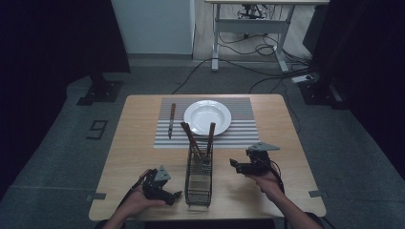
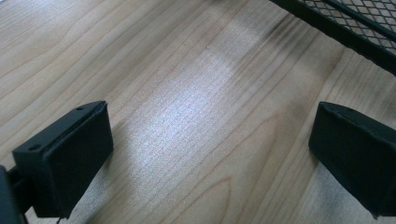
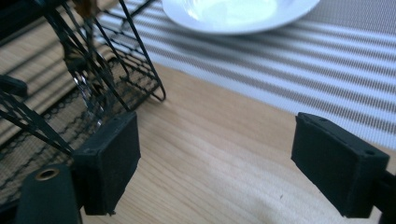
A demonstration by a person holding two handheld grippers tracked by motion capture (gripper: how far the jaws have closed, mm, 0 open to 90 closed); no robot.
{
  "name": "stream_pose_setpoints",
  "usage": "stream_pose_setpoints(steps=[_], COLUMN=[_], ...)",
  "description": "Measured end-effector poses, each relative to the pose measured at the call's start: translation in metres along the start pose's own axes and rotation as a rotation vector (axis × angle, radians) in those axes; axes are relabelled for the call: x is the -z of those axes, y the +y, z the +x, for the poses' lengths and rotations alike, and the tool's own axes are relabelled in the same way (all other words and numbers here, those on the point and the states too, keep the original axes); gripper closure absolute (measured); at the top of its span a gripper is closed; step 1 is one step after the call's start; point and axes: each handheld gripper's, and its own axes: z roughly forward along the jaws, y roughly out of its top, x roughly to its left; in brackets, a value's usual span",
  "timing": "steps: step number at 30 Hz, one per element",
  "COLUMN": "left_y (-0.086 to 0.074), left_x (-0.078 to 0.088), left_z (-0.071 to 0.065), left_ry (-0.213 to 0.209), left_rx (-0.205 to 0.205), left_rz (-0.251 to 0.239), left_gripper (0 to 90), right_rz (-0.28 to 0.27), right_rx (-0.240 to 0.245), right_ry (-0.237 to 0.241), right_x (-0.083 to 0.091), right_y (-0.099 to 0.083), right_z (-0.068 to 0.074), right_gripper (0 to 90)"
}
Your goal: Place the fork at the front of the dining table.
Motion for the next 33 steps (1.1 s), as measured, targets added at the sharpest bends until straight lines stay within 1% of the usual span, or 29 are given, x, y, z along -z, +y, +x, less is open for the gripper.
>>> stream_pose_setpoints(steps=[1, 2, 5, 7, 8, 9, 10, 15, 20, 24, 27, 29, 30, 31, 32, 33], left_y=[0.000, 0.000, 0.000, 0.000, 0.000, 0.000, 0.000, 0.000, 0.000, 0.000, 0.000, 0.000, 0.000, 0.000, 0.000, 0.000], left_x=[0.000, 0.000, 0.000, 0.000, 0.000, 0.000, 0.000, 0.000, 0.000, 0.000, 0.000, 0.000, 0.000, 0.000, 0.000, 0.000], left_z=[0.000, 0.000, 0.000, 0.000, 0.000, 0.000, 0.000, 0.000, 0.000, 0.000, 0.000, 0.000, 0.000, 0.000, 0.000, 0.000], left_ry=[-0.001, -0.001, -0.001, -0.001, -0.001, -0.001, -0.001, 0.000, 0.000, 0.000, 0.000, 0.000, 0.000, 0.000, 0.000, 0.000], left_rx=[-0.001, -0.001, 0.000, 0.000, 0.000, 0.000, 0.000, 0.000, 0.001, 0.001, 0.001, 0.001, 0.001, 0.001, 0.001, 0.003], left_rz=[0.001, 0.001, 0.000, 0.000, 0.000, 0.000, 0.000, 0.000, 0.000, 0.000, 0.000, 0.001, 0.001, 0.000, 0.000, -0.001], left_gripper=[0.0, 0.0, 0.0, 0.0, 0.0, 0.0, 0.0, 0.0, 0.0, 0.0, 0.0, 0.0, 0.0, 0.0, 0.0, 0.0], right_rz=[-0.012, -0.012, -0.034, -0.040, -0.040, -0.057, -0.063, -0.080, -0.096, -0.100, -0.112, -0.121, -0.121, -0.127, -0.127, -0.131], right_rx=[0.005, 0.005, 0.014, 0.010, 0.010, 0.011, 0.015, 0.026, 0.052, 0.052, 0.063, 0.079, 0.079, 0.082, 0.082, 0.092], right_ry=[0.002, 0.002, 0.030, 0.051, 0.051, 0.065, 0.072, 0.090, 0.103, 0.111, 0.118, 0.119, 0.119, 0.129, 0.129, 0.133], right_x=[0.002, 0.002, 0.007, 0.009, 0.009, 0.012, 0.013, 0.014, 0.011, 0.007, 0.001, -0.002, -0.002, -0.004, -0.004, -0.007], right_y=[0.002, 0.002, 0.010, 0.013, 0.013, 0.018, 0.020, 0.031, 0.040, 0.046, 0.054, 0.058, 0.058, 0.062, 0.062, 0.066], right_z=[0.001, 0.001, 0.004, 0.006, 0.006, 0.008, 0.009, 0.013, 0.016, 0.017, 0.020, 0.023, 0.023, 0.025, 0.025, 0.027], right_gripper=[16.2, 16.2, 16.2, 16.3, 16.3, 17.0, 17.1, 17.5, 20.5, 22.1, 25.8, 27.8, 27.8, 30.1, 30.1, 31.9])
